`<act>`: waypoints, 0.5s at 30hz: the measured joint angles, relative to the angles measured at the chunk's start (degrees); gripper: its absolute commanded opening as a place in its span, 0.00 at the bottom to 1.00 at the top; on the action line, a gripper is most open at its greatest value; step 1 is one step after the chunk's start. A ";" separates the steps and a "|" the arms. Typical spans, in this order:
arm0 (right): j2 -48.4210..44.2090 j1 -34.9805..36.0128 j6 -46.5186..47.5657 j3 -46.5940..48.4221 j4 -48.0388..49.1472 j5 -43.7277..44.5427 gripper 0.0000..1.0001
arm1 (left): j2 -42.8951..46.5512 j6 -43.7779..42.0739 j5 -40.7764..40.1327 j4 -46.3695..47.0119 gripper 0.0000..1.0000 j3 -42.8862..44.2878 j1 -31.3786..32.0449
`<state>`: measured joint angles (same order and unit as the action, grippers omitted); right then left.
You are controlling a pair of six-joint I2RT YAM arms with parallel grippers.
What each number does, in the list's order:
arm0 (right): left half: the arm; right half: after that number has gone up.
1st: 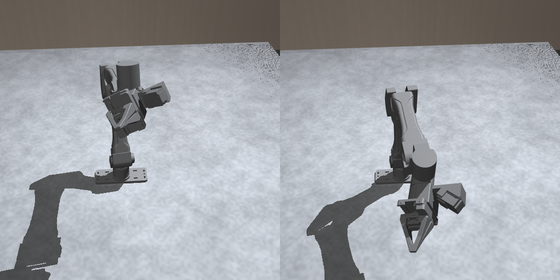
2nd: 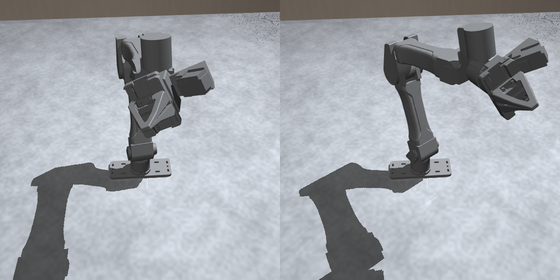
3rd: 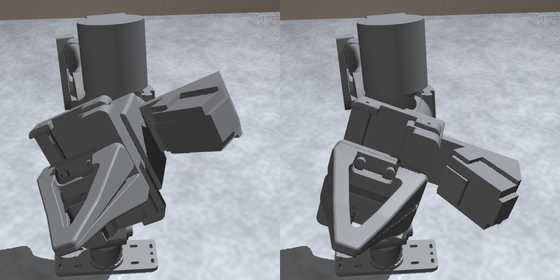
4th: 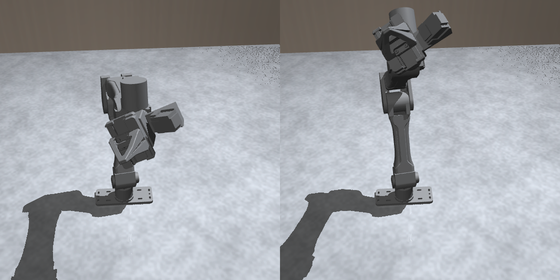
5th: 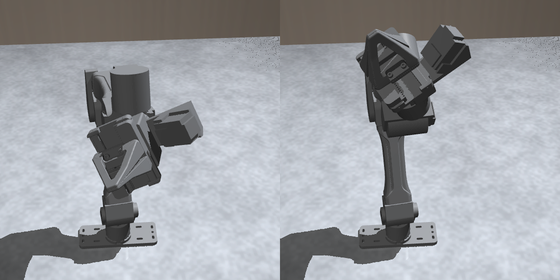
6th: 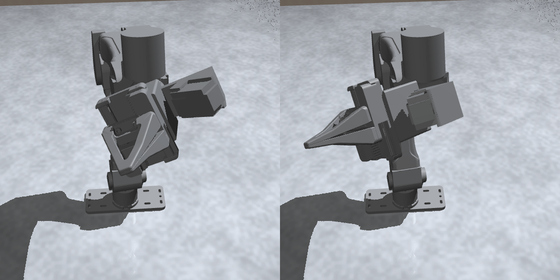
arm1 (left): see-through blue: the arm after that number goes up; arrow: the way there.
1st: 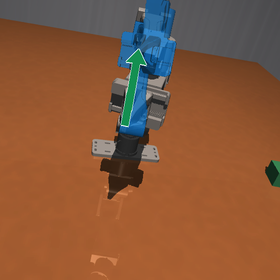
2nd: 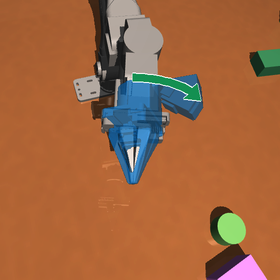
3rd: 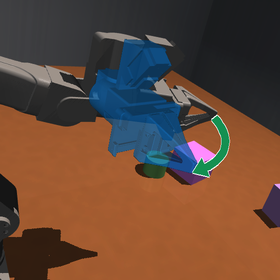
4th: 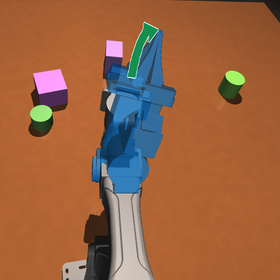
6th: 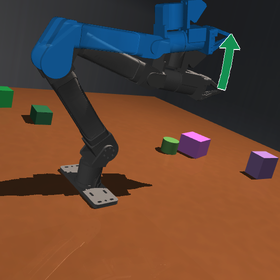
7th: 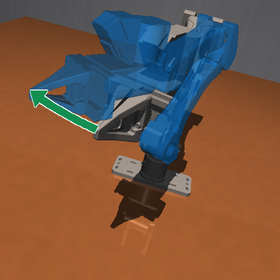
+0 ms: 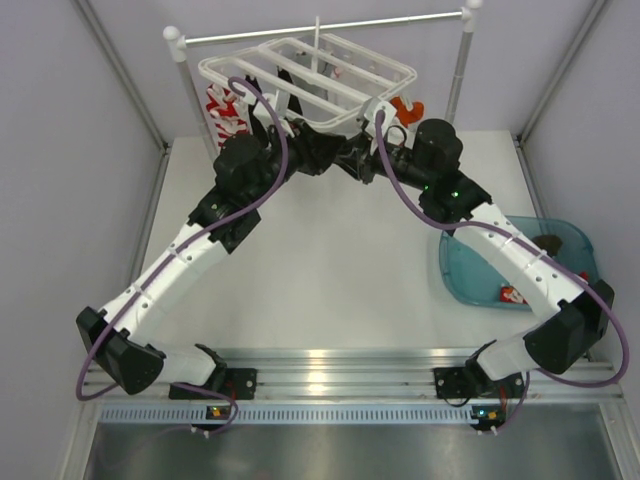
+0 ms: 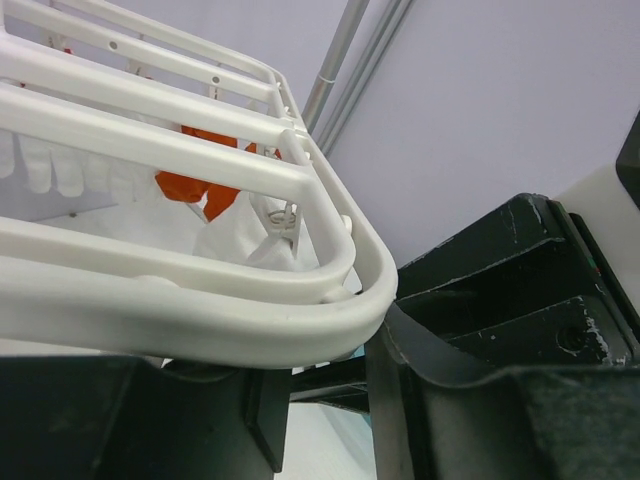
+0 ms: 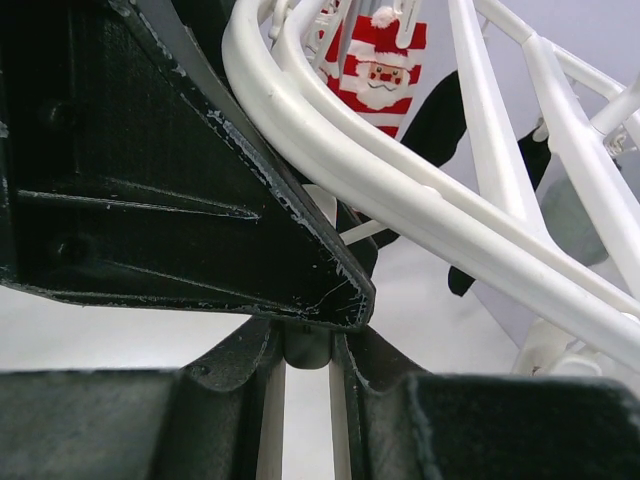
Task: Clip the socks to the hanger
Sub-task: Open the clamp at the hanger.
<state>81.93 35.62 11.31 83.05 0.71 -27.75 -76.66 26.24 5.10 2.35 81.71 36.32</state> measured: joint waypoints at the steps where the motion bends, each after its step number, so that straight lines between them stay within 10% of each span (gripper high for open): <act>1: 0.00 0.00 -0.11 0.00 0.02 -0.09 0.00 | 0.00 0.11 -0.13 0.11 0.35 0.00 0.02; 6: 0.00 0.00 -0.59 0.00 0.07 -0.11 0.00 | 0.00 0.46 -0.48 0.24 0.34 0.00 0.11; 15: 0.00 0.00 -0.68 -0.11 0.17 0.11 0.00 | 0.02 1.31 -1.68 0.46 0.00 -0.15 0.17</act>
<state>81.93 35.62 10.63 82.94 0.89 -27.64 -76.64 27.55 3.42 2.81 81.56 36.49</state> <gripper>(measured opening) 0.170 0.308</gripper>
